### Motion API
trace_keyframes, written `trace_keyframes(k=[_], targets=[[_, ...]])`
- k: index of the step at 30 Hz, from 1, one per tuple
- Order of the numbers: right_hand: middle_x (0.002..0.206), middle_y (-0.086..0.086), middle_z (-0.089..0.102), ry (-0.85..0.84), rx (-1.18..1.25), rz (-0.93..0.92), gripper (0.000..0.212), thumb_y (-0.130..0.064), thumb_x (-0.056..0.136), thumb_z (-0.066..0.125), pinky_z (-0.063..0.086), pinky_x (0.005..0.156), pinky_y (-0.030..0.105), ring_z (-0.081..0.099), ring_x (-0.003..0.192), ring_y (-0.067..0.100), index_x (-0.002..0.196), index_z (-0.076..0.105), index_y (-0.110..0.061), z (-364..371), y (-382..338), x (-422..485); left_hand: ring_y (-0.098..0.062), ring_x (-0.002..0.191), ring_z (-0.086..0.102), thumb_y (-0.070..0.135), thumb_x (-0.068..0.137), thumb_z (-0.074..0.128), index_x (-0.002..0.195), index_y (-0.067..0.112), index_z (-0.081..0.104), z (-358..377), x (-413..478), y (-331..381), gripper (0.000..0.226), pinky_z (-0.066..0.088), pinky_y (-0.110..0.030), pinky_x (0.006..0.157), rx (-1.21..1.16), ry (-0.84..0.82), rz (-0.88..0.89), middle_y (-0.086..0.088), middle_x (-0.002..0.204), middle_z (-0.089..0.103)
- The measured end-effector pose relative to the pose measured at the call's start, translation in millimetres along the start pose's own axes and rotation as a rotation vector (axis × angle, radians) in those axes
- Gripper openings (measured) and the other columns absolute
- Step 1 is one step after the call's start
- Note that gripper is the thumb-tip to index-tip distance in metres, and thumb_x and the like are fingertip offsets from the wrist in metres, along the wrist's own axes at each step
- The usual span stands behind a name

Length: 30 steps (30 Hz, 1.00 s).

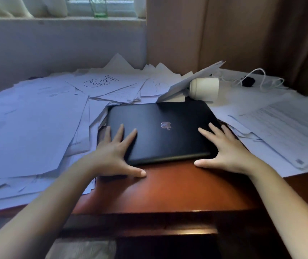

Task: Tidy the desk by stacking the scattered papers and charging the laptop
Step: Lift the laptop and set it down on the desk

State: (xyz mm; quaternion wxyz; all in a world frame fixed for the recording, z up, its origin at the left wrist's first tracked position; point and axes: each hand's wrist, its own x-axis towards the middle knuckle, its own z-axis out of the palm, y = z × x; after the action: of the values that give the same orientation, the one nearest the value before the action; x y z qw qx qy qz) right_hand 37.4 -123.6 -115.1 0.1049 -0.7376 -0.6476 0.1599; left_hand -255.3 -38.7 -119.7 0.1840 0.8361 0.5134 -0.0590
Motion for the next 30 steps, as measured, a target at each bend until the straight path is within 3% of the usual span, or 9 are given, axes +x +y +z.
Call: trace_keyframes(k=[2, 5, 10, 22, 30], targets=[[0.159, -0.014, -0.001, 0.048, -0.063, -0.035, 0.094, -0.066, 0.069, 0.064, 0.011, 0.116, 0.043, -0.007, 0.146, 0.015, 0.147, 0.015, -0.046, 5.2, 1.0, -3.4, -0.026, 0.146, -0.016, 0.103, 0.022, 0.022, 0.149, 0.044, -0.006, 9.5, -1.5, 0.7, 0.143, 0.008, -0.048, 0.117, 0.072, 0.119, 0.041, 0.003, 0.16, -0.014], [0.158, -0.014, 0.006, 0.14, -0.047, -0.025, 0.087, -0.069, 0.07, 0.06, 0.014, 0.115, 0.042, -0.001, 0.146, 0.013, 0.144, 0.02, -0.049, 11.6, 0.5, -4.0, -0.019, 0.148, -0.008, 0.095, 0.041, 0.021, 0.149, 0.046, 0.001, 16.4, 1.5, 0.5, 0.12, 0.012, -0.049, 0.116, 0.107, 0.262, 0.082, 0.007, 0.161, -0.004], [0.159, -0.011, 0.008, 0.189, -0.077, 0.031, 0.084, -0.073, 0.071, 0.055, 0.016, 0.114, 0.042, 0.0, 0.147, 0.016, 0.144, 0.02, -0.049, 19.1, -3.4, -1.6, -0.015, 0.148, -0.006, 0.105, 0.03, 0.004, 0.149, 0.047, 0.005, 9.1, 17.4, -9.7, 0.132, 0.014, -0.048, 0.116, 0.115, 0.284, 0.144, 0.009, 0.161, 0.001], [0.159, -0.01, 0.007, 0.193, -0.101, 0.083, 0.084, -0.074, 0.073, 0.052, 0.015, 0.113, 0.044, 0.0, 0.147, 0.019, 0.145, 0.019, -0.047, 17.7, -8.9, 17.5, -0.014, 0.148, -0.003, 0.106, 0.031, 0.009, 0.148, 0.049, 0.009, -0.1, 43.5, -18.4, 0.13, 0.016, -0.049, 0.117, 0.071, 0.312, 0.166, 0.01, 0.161, 0.007], [0.156, -0.01, 0.021, 0.278, -0.048, 0.006, 0.077, -0.068, 0.074, 0.06, 0.024, 0.112, 0.04, 0.011, 0.146, 0.012, 0.142, 0.034, -0.042, 19.9, -4.2, 15.7, -0.008, 0.147, 0.003, 0.106, 0.03, 0.023, 0.148, 0.043, 0.021, 0.8, 35.6, -19.4, 0.134, 0.018, -0.05, 0.117, -0.023, 0.324, 0.202, 0.014, 0.159, 0.015]])
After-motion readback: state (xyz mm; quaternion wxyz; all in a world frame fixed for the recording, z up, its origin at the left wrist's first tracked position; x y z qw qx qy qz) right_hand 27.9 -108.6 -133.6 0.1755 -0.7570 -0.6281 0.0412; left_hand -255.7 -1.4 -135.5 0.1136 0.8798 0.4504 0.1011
